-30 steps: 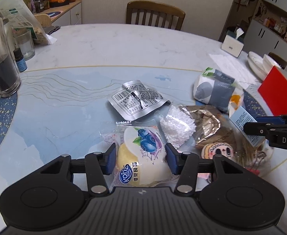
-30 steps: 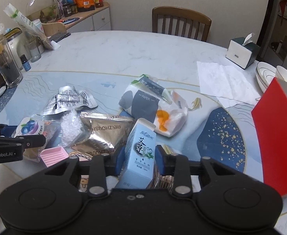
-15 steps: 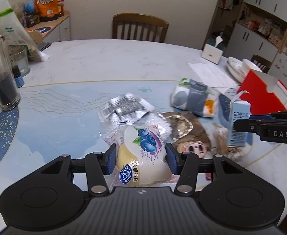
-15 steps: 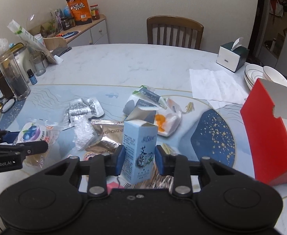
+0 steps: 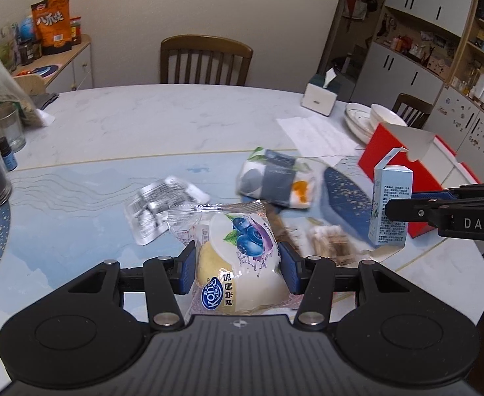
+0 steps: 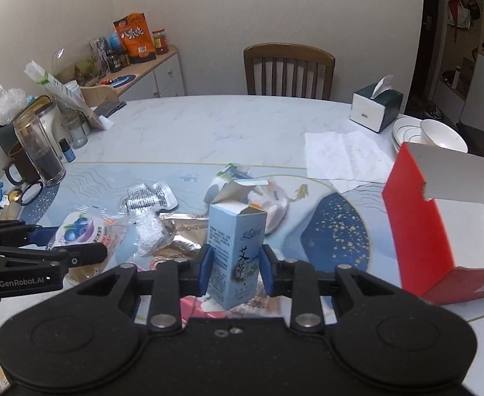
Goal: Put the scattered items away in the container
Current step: 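Lift both held items and carry them over the red-sided white box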
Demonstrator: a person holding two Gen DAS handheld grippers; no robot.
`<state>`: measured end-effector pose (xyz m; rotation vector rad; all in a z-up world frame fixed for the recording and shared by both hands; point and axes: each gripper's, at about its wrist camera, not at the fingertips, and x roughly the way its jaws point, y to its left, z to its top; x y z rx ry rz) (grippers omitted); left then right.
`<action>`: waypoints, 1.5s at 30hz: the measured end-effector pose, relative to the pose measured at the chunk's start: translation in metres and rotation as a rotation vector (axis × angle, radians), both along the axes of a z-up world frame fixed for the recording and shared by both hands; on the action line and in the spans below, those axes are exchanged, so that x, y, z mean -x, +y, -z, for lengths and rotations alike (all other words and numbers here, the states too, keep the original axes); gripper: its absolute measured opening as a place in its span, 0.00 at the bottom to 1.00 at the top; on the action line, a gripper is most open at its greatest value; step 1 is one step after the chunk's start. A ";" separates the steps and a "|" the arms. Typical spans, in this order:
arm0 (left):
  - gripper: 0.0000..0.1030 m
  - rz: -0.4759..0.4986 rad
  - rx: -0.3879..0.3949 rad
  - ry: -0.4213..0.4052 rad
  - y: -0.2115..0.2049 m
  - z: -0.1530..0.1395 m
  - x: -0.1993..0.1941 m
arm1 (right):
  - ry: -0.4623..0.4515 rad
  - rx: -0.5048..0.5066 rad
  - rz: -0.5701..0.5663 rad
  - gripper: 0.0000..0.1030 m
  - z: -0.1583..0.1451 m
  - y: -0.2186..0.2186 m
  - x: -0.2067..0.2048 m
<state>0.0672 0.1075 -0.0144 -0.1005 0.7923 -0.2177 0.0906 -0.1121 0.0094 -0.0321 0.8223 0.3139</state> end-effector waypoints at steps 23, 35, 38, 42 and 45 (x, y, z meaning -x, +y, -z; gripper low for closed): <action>0.49 0.053 -0.028 -0.050 -0.171 -0.038 -0.043 | -0.040 -0.071 -0.005 0.28 -0.025 -0.173 -0.039; 0.48 0.165 -0.067 -0.064 -0.253 -0.046 -0.082 | -0.056 -0.055 0.058 0.28 -0.022 -0.242 -0.064; 0.49 0.206 -0.075 -0.062 -0.275 -0.046 -0.092 | -0.049 -0.048 0.080 0.28 -0.018 -0.257 -0.070; 0.49 0.259 -0.085 -0.050 -0.301 -0.042 -0.105 | -0.030 -0.033 0.111 0.28 -0.011 -0.276 -0.076; 0.49 0.298 -0.089 -0.033 -0.318 -0.036 -0.116 | -0.021 -0.018 0.131 0.28 -0.007 -0.289 -0.082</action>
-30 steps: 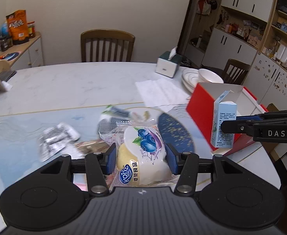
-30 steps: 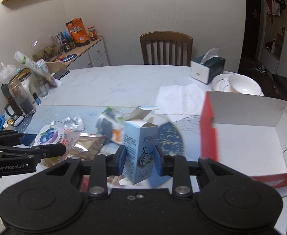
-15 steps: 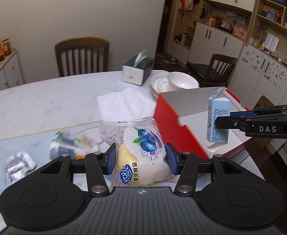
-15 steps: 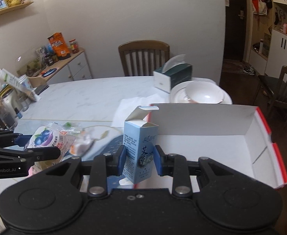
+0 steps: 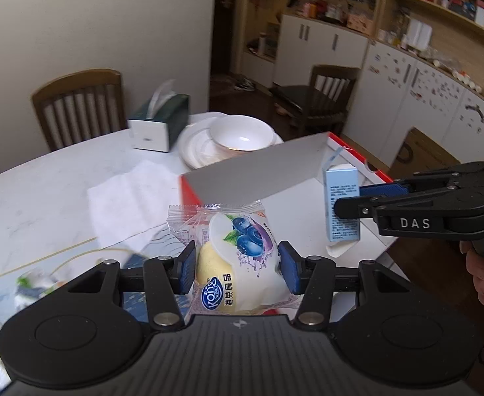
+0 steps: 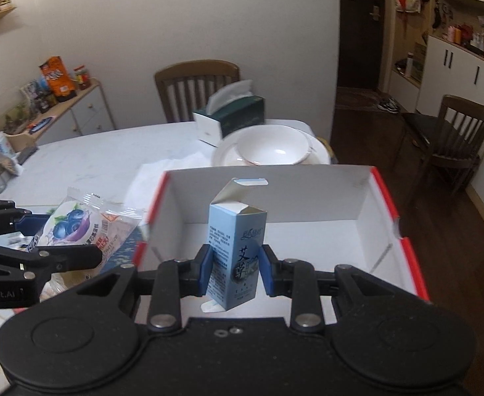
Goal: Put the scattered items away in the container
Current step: 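Lift both held items and carry them over the red-sided white box, then lower the carton and snack bag into the box and open both grippers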
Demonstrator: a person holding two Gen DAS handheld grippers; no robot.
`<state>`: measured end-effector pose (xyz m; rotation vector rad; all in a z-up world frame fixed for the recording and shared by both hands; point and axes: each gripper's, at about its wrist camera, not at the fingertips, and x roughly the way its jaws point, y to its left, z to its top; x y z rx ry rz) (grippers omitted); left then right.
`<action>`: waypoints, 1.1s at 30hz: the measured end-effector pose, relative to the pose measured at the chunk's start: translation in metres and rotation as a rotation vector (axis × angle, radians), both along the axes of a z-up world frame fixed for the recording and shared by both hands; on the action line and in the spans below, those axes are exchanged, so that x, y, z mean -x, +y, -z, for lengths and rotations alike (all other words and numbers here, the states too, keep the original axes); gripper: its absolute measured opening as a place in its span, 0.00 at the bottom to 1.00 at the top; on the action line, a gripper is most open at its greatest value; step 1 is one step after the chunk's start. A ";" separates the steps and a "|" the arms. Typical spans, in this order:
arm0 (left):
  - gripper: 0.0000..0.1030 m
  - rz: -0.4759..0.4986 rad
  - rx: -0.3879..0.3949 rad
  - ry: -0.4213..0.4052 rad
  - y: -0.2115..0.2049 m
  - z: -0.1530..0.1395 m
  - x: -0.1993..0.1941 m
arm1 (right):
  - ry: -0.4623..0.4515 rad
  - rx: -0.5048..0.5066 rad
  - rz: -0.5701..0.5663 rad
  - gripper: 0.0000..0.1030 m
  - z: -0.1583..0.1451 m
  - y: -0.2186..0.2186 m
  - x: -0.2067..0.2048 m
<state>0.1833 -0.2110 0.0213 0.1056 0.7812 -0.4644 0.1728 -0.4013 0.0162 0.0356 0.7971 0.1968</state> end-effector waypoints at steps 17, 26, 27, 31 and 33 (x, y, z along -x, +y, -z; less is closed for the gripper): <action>0.49 0.179 -0.123 0.164 -0.078 0.056 -0.069 | 0.186 0.113 0.000 0.28 0.054 -0.036 -0.046; 0.49 0.245 -0.210 0.270 -0.105 0.087 -0.085 | 0.295 0.166 -0.011 0.28 0.084 -0.040 -0.064; 0.49 0.248 -0.212 0.283 -0.106 0.089 -0.087 | 0.304 0.172 -0.015 0.28 0.086 -0.039 -0.065; 0.49 0.258 -0.228 0.330 -0.112 0.097 -0.091 | 0.337 0.190 -0.020 0.27 0.097 -0.034 -0.070; 0.49 0.259 -0.236 0.346 -0.113 0.101 -0.092 | 0.345 0.196 -0.017 0.28 0.101 -0.032 -0.072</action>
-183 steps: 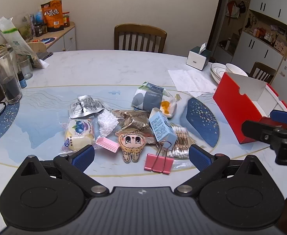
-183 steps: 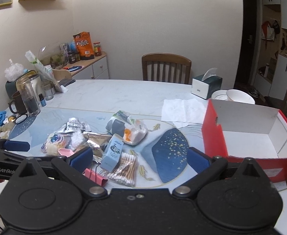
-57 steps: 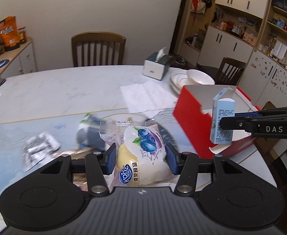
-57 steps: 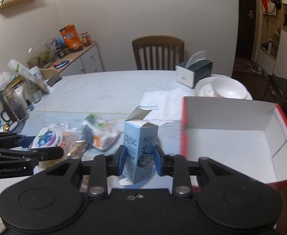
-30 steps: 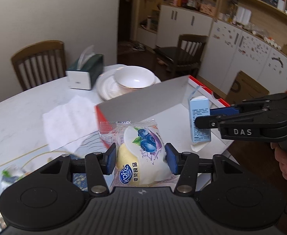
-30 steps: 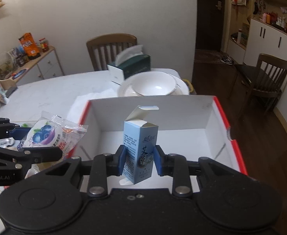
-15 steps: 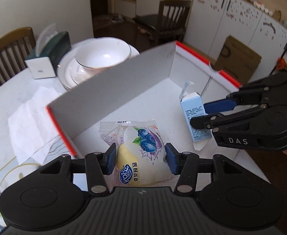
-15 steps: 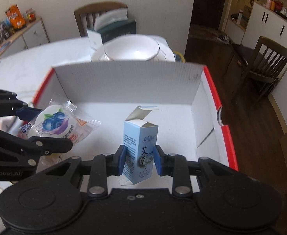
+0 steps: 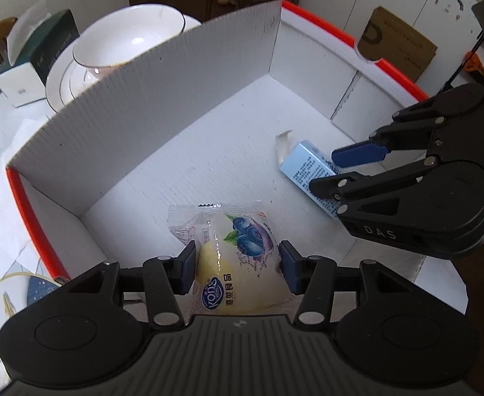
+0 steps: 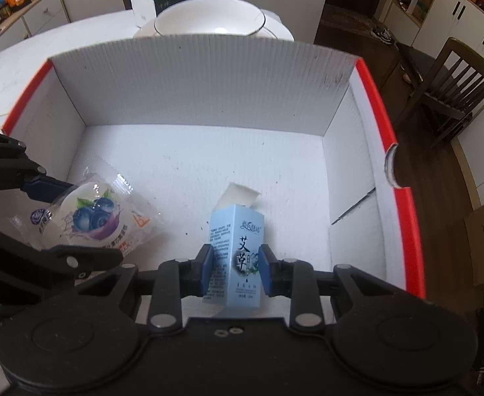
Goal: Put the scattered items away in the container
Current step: 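Lower the carton and snack bag into the box and open both grippers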
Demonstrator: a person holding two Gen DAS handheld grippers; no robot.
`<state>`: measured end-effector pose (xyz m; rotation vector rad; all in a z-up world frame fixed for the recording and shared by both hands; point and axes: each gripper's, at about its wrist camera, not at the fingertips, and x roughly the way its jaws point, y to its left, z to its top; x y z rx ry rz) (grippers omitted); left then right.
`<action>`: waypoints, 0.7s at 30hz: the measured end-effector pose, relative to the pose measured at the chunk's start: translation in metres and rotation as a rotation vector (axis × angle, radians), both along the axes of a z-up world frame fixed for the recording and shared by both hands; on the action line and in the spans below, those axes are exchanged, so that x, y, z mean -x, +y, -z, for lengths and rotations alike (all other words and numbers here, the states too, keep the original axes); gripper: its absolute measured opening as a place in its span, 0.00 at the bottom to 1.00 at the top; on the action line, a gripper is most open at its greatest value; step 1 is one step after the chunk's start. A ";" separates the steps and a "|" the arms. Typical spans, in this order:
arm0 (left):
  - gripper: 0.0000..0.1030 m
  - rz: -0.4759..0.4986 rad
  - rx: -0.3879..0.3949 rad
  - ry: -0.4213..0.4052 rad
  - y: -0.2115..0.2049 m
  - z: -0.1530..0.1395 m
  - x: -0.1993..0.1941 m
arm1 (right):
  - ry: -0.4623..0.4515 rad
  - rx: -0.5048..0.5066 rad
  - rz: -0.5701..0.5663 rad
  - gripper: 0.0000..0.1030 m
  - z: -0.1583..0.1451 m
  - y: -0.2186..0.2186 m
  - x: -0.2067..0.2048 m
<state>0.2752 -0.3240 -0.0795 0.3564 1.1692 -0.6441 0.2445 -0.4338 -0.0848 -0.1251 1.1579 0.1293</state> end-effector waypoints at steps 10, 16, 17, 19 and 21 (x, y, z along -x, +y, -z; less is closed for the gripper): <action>0.57 0.001 0.008 0.041 0.000 0.004 -0.001 | 0.004 0.001 0.001 0.32 0.002 -0.002 -0.003; 0.61 -0.007 0.055 0.018 0.006 -0.006 0.004 | -0.005 -0.021 0.000 0.33 -0.005 -0.006 -0.001; 0.61 -0.010 0.064 0.011 0.007 -0.009 0.005 | -0.009 -0.026 -0.002 0.33 -0.008 -0.006 0.000; 0.61 -0.017 0.082 -0.005 0.010 -0.015 0.009 | -0.020 -0.037 -0.004 0.34 -0.014 -0.008 0.004; 0.61 -0.023 0.095 -0.026 0.012 -0.020 0.013 | -0.030 -0.048 -0.006 0.34 -0.019 -0.009 0.008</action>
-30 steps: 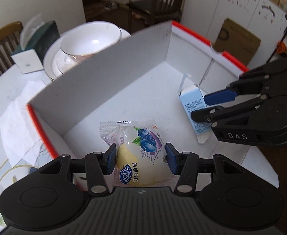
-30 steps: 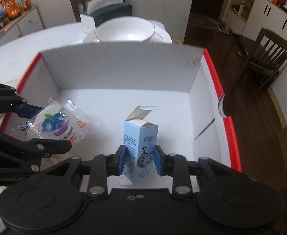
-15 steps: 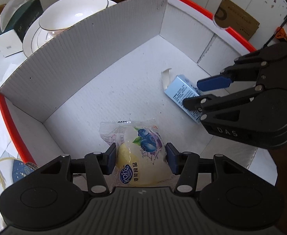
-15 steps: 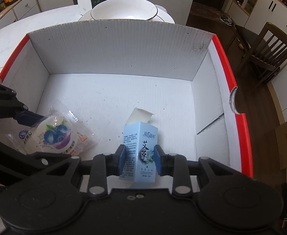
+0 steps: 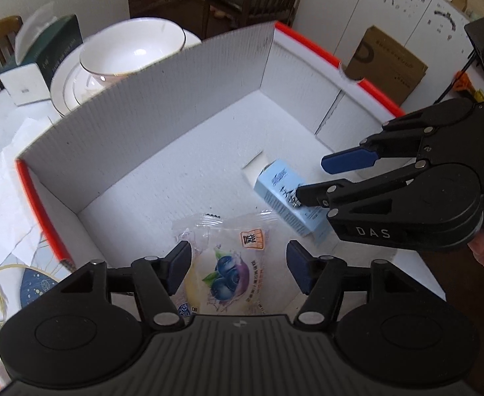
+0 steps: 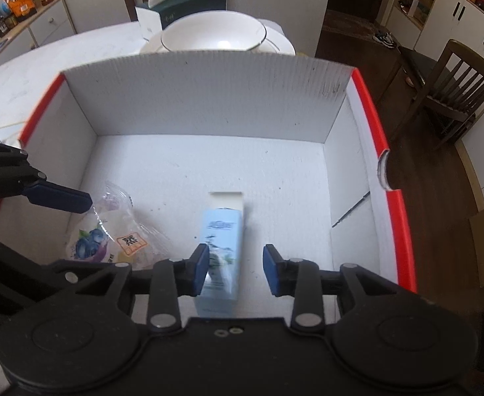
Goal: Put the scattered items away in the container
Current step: 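Lower the carton and snack bag into the box and open both grippers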
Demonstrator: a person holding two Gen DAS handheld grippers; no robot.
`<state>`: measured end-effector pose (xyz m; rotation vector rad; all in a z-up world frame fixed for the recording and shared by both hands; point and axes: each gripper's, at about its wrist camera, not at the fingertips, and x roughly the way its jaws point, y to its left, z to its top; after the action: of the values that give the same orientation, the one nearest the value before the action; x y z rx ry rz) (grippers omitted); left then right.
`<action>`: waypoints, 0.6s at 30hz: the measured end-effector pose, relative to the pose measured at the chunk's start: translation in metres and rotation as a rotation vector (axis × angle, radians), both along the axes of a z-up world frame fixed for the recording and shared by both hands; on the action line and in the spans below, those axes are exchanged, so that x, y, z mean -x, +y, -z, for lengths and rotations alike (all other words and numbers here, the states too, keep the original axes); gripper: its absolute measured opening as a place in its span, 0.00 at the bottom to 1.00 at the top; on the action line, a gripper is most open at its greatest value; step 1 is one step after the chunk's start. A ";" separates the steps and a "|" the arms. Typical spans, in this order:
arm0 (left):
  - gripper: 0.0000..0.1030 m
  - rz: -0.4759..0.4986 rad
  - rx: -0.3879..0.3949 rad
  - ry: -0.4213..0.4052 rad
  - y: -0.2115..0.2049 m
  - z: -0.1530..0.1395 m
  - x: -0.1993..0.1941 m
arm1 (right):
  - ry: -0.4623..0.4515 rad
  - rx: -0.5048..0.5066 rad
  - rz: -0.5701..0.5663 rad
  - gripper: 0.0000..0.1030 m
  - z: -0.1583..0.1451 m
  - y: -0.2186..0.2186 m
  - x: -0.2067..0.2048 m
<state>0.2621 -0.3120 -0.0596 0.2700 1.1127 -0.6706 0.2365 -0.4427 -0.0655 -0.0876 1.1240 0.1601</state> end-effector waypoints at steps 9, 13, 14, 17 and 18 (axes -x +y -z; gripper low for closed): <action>0.61 -0.069 0.088 -0.087 0.024 -0.031 0.023 | -0.061 -0.067 -0.030 0.35 -0.033 0.005 0.020; 0.61 -0.105 0.127 -0.122 0.041 -0.046 0.036 | -0.104 -0.089 -0.046 0.49 -0.052 0.011 0.032; 0.61 -0.112 0.138 -0.133 0.045 -0.050 0.040 | -0.117 -0.095 -0.050 0.50 -0.056 0.014 0.034; 0.61 -0.138 0.162 -0.174 0.062 -0.061 0.053 | -0.140 -0.109 -0.067 0.51 -0.067 0.025 0.040; 0.61 -0.148 0.171 -0.183 0.068 -0.064 0.057 | -0.147 -0.113 -0.071 0.52 -0.070 0.029 0.042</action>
<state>0.2055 -0.2444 0.0045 0.0996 0.8850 -0.5927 0.1945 -0.4141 0.0048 -0.0374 0.9638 0.2757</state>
